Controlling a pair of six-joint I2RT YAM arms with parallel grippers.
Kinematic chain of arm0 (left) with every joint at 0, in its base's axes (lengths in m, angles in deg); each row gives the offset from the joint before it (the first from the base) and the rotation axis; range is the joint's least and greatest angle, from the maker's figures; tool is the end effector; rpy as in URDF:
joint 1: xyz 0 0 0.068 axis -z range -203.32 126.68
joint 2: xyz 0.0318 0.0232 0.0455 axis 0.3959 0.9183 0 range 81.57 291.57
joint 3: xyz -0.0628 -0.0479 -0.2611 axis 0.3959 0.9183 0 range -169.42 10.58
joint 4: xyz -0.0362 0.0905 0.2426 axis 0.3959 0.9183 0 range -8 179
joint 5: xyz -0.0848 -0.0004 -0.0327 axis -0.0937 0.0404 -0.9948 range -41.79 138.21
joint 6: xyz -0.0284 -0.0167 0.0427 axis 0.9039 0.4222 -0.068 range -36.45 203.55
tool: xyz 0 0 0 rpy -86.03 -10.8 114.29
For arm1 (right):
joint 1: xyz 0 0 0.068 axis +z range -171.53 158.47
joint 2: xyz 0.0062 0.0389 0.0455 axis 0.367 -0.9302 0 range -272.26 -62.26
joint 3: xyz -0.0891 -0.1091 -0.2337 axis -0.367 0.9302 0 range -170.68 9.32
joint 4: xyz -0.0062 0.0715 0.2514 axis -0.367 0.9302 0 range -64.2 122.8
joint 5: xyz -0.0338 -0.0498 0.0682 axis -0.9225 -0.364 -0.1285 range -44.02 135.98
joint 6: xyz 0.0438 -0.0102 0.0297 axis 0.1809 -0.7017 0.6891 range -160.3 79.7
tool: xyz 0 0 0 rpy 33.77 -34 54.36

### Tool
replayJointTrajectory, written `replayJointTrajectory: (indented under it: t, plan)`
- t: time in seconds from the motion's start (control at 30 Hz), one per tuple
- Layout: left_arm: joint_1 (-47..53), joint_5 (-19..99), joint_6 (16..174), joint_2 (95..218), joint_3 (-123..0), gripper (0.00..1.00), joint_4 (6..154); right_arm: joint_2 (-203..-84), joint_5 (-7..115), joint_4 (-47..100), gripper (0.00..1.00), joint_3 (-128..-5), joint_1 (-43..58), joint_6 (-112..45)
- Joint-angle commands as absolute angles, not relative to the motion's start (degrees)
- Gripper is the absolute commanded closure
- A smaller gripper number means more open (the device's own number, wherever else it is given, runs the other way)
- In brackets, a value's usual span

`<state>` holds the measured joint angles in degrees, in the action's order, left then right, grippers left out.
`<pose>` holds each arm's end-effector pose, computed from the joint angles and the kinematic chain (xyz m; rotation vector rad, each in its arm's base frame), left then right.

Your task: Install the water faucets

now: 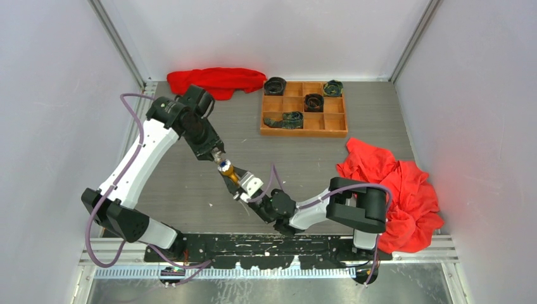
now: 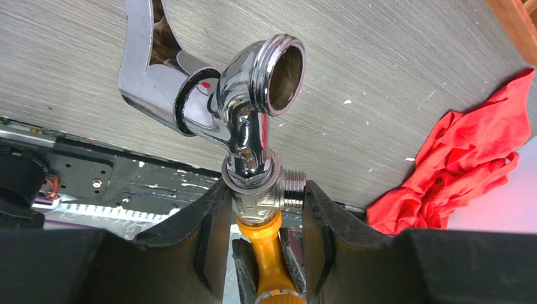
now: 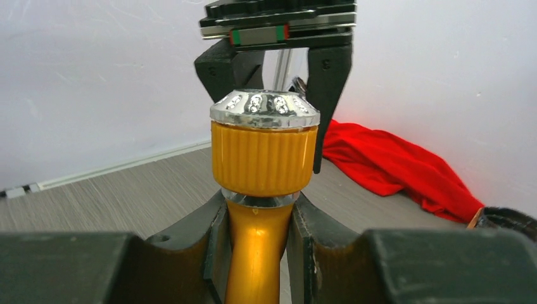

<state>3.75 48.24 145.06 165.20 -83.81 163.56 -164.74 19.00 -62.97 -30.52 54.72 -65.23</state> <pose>0.2281 -0.1167 0.3769 -0.8533 2.7528 -0.3397 0.0960 0.3244 0.2279 -0.5835 1.0296 0.5284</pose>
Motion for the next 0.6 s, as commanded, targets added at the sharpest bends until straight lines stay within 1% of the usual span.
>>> replayJointTrajectory:
  t: [0.0, 0.57]
  plan:
    - [4.0, 38.7, 146.2, 161.4, -83.6, 1.0, 169.2, -161.2, 13.6, -71.7, 0.99, -30.4, 50.7, -57.2]
    - [2.7, 34.7, 151.9, 157.6, -78.4, 1.0, 164.1, -157.7, 8.5, -71.8, 0.99, -30.6, 47.0, -40.7]
